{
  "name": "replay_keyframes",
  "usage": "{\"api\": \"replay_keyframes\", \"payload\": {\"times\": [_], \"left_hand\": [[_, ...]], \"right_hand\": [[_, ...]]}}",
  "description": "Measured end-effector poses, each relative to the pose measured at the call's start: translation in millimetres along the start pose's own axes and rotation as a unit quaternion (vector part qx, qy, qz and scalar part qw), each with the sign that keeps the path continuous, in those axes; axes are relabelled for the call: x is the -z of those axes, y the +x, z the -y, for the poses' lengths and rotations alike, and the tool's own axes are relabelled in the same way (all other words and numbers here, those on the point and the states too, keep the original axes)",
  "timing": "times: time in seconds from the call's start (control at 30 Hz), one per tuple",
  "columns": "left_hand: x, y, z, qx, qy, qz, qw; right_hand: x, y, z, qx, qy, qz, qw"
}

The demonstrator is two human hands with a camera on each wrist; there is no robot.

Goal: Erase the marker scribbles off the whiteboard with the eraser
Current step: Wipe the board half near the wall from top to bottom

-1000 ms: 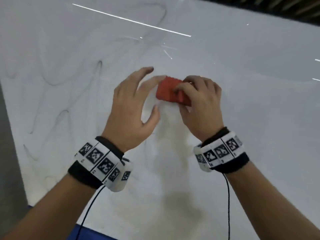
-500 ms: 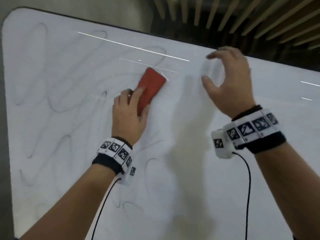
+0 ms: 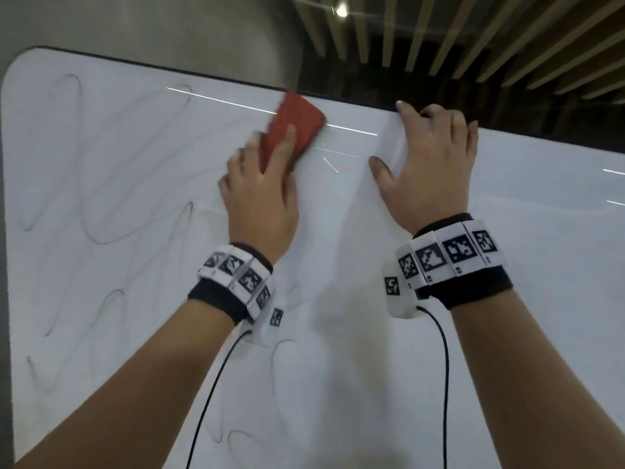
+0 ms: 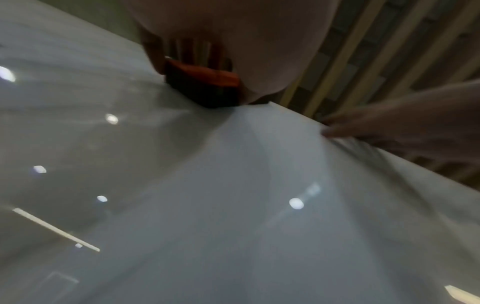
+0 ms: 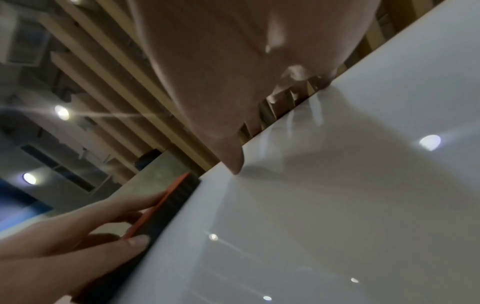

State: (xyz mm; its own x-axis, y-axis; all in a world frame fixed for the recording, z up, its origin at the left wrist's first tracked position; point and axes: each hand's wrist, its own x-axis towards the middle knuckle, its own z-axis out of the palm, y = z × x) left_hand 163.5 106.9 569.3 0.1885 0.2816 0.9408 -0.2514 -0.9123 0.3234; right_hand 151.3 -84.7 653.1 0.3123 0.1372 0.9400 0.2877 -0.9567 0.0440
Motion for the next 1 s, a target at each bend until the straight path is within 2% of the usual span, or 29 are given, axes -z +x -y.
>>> {"api": "replay_keyframes", "payload": {"times": [0.07, 0.1, 0.13, 0.17, 0.23, 0.27, 0.3, 0.33, 0.43, 0.5, 0.53, 0.7, 0.8, 0.83, 0.9, 0.97, 1.0], "left_hand": [[1.7, -9.5, -7.8, -0.09, 0.002, 0.018, 0.996], [4.2, -4.7, -2.3, -0.111, 0.011, 0.016, 0.994], [5.1, 5.8, 8.2, -0.101, 0.023, 0.003, 0.995], [5.3, 19.4, 20.9, -0.062, 0.025, -0.016, 0.998], [7.8, 46.5, 43.4, 0.049, 0.004, -0.05, 0.998], [8.7, 51.9, 47.3, 0.078, -0.002, -0.057, 0.995], [8.1, 50.1, 44.7, 0.076, 0.005, -0.059, 0.995], [6.8, 42.5, 37.0, 0.048, 0.013, -0.055, 0.997], [0.4, -0.6, 14.8, -0.099, 0.011, -0.01, 0.995], [1.0, -16.9, 18.6, -0.145, 0.018, 0.015, 0.989], [3.2, -13.7, 25.2, -0.137, 0.028, 0.015, 0.99], [7.4, 31.8, 62.3, 0.034, 0.022, -0.044, 0.998], [-0.7, 23.0, 48.4, 0.054, 0.038, -0.063, 0.996], [-2.0, 11.9, 39.4, 0.028, 0.037, -0.062, 0.997], [-6.4, -16.9, 25.2, -0.086, 0.023, -0.031, 0.996], [-3.8, -30.3, 26.2, -0.211, 0.018, 0.016, 0.977], [0.7, -22.3, 34.9, -0.243, 0.026, 0.026, 0.969]], "right_hand": [[-1.5, -1.2, -1.8, -0.001, 0.009, -0.013, 1.0], [-2.2, -1.9, -2.5, -0.001, 0.013, -0.018, 1.0], [-2.6, -2.3, -2.8, -0.002, 0.017, -0.022, 1.0], [-3.1, -2.1, -2.8, -0.002, 0.021, -0.023, 1.0], [-5.2, -2.1, -3.5, -0.002, 0.023, -0.02, 1.0], [-6.6, -2.5, -3.6, -0.002, 0.025, -0.023, 0.999], [-7.8, -3.0, -3.6, -0.002, 0.031, -0.028, 0.999], [-8.7, -3.4, -3.2, -0.004, 0.037, -0.035, 0.999], [-12.1, -4.1, -2.3, -0.015, 0.047, -0.042, 0.998], [-14.3, -3.5, -0.9, -0.024, 0.062, -0.049, 0.997], [-15.2, -3.0, 0.0, -0.028, 0.068, -0.052, 0.996], [-14.1, -2.8, 1.5, -0.032, 0.079, -0.053, 0.995], [-11.5, -3.0, 1.9, -0.031, 0.073, -0.05, 0.996], [-11.6, -3.3, 2.1, -0.03, 0.073, -0.049, 0.996], [-13.5, -2.8, 1.8, -0.029, 0.071, -0.049, 0.996], [-13.9, -2.7, 0.6, -0.028, 0.074, -0.051, 0.996], [-13.7, -2.9, 0.6, -0.029, 0.078, -0.052, 0.995]]}}
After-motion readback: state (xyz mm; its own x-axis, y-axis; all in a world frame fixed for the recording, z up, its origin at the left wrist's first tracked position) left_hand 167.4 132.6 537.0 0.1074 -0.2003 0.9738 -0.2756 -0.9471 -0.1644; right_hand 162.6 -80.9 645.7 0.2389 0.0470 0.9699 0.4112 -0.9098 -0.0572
